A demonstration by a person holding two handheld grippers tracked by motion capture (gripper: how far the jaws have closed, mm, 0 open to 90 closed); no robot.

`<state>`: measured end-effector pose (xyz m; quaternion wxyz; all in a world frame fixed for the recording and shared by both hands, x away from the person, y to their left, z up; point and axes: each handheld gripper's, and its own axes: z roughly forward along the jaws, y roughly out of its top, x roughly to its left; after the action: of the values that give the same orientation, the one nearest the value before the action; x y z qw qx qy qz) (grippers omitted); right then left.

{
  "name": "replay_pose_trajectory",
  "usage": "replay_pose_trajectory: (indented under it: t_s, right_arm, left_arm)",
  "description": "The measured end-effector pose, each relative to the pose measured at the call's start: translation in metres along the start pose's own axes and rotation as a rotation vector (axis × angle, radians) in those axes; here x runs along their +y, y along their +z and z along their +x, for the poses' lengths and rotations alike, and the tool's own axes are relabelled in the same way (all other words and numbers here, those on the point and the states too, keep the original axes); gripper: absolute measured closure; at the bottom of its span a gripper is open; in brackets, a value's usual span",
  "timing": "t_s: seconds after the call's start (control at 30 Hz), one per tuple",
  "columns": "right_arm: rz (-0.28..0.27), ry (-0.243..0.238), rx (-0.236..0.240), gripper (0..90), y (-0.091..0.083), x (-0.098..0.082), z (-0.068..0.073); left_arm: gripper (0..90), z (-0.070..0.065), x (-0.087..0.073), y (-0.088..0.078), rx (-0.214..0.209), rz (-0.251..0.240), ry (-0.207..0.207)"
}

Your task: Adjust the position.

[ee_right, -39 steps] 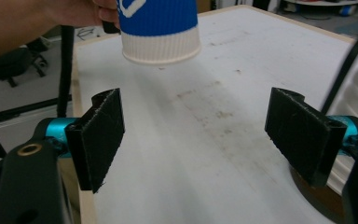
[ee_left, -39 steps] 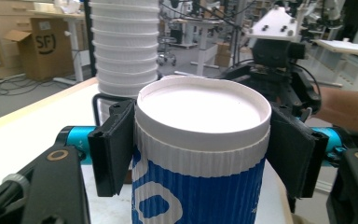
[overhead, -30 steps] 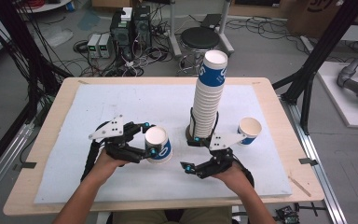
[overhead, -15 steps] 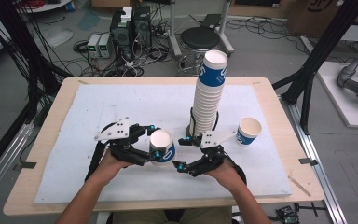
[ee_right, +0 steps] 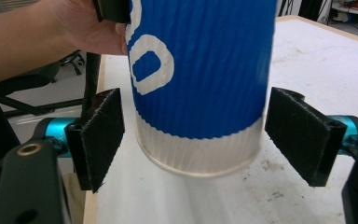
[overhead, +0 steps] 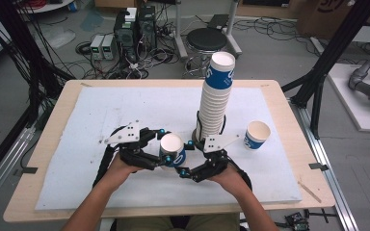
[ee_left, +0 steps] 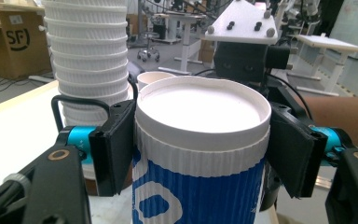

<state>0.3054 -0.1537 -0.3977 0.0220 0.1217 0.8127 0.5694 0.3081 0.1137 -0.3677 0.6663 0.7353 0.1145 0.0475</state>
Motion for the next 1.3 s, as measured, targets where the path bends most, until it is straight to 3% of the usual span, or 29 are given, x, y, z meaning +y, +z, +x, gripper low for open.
replay_pose_trajectory:
  t_s: [0.5, 0.7, 0.93, 1.0, 1.07, 1.13, 1.3]
  right_arm:
    - [0.0, -0.011, -0.005, 18.6, 0.007, 0.0, -0.001]
    - [0.005, -0.041, -0.008, 26.8, 0.004, 0.001, 0.0]
    - [0.04, -0.069, -0.025, 29.5, 0.002, 0.005, 0.001]
    - [0.055, -0.067, -0.023, 29.5, 0.002, 0.006, 0.001]
    - [0.065, -0.067, -0.022, 29.5, 0.001, 0.007, 0.001]
    - [0.08, -0.069, -0.018, 29.4, 0.001, 0.007, 0.0]
    - [0.087, -0.069, -0.029, 29.5, -0.004, 0.007, -0.001]
  left_arm:
    - [30.1, -0.001, 0.001, 0.003, -0.023, -0.03, -0.009]
    - [30.9, -0.001, 0.002, 0.001, -0.023, -0.035, -0.004]
    - [30.4, -0.002, 0.002, 0.001, -0.018, -0.028, -0.001]
    - [26.0, -0.002, 0.001, 0.001, -0.007, -0.021, -0.006]
    - [11.9, 0.0, 0.0, 0.001, 0.005, -0.001, -0.05]
    - [11.8, 0.001, -0.001, -0.002, 0.023, 0.008, -0.043]
    - [11.9, 0.002, 0.0, -0.01, 0.018, 0.013, -0.035]
